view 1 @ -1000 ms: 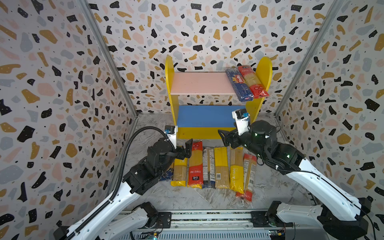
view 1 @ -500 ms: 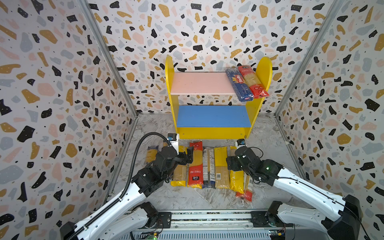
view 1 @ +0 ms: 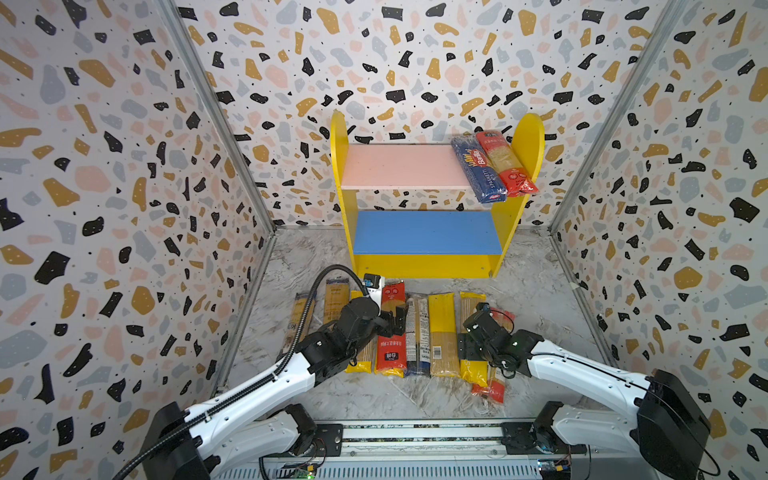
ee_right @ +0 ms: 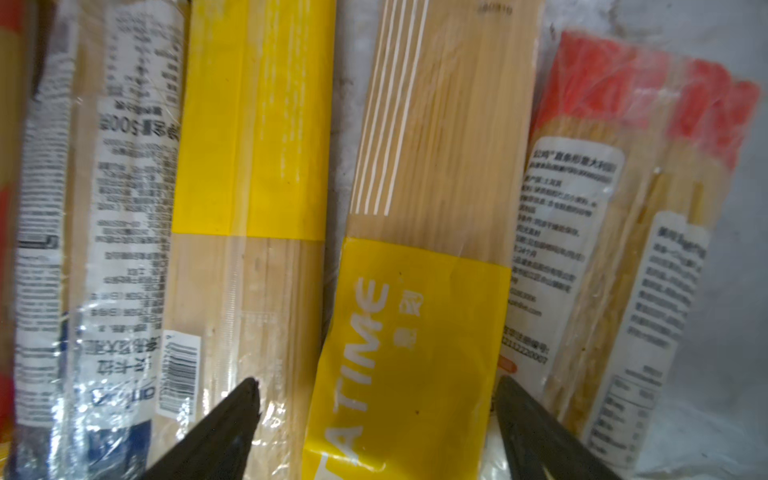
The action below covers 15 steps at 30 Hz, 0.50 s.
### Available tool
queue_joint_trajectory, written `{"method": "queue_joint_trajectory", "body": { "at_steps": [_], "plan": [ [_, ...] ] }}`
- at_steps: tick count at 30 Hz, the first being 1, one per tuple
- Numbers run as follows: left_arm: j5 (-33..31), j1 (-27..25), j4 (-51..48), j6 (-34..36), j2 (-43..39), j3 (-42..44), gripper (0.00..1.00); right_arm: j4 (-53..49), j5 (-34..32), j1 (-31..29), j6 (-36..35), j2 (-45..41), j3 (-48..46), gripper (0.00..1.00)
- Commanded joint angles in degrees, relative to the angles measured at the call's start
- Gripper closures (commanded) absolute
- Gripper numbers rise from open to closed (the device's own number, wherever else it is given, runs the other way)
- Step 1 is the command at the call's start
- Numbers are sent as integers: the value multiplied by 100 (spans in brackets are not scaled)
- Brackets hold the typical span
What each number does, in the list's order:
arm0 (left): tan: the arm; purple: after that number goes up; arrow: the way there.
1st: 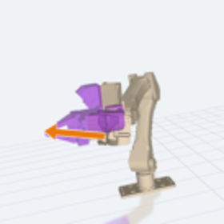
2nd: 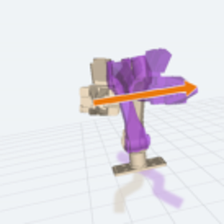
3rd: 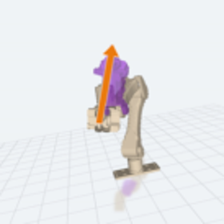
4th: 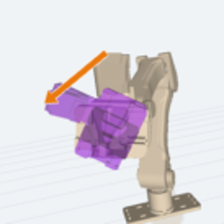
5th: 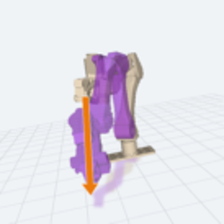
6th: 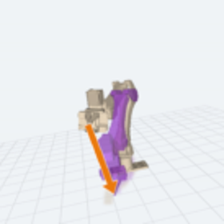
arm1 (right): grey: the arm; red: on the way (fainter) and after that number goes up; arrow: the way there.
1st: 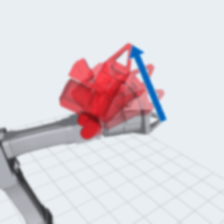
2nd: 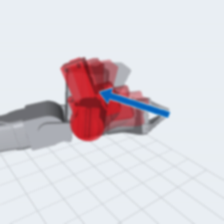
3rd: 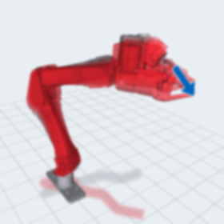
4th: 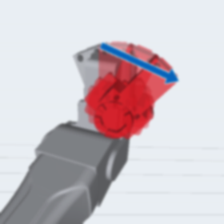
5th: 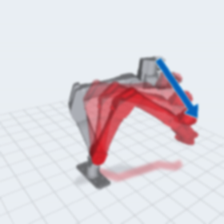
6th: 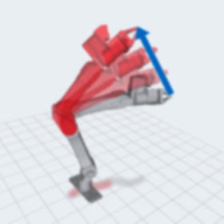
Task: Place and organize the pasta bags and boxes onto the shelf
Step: 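Lower the right gripper onto the yellow-and-clear spaghetti bag and grasp it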
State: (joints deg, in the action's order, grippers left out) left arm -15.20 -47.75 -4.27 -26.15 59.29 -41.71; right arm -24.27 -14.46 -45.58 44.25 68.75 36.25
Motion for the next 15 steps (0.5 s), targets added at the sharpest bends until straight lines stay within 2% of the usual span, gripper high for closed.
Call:
{"method": "queue_joint_trajectory", "body": {
  "at_steps": [1,8,12,15],
  "plan": [
    [114,-114,473,85,160,32,0,171,57,23,186,131,-64,11],
    [50,-176,432,154,135,28,0,214,30,23,286,720,-92,10],
    [-55,-180,393,178,-46,91,0,218,-171,-98,350,1282,-36,11],
    [-96,-180,392,171,-184,146,0,366,-29,-110,378,1723,-45,13]
  ]
}}
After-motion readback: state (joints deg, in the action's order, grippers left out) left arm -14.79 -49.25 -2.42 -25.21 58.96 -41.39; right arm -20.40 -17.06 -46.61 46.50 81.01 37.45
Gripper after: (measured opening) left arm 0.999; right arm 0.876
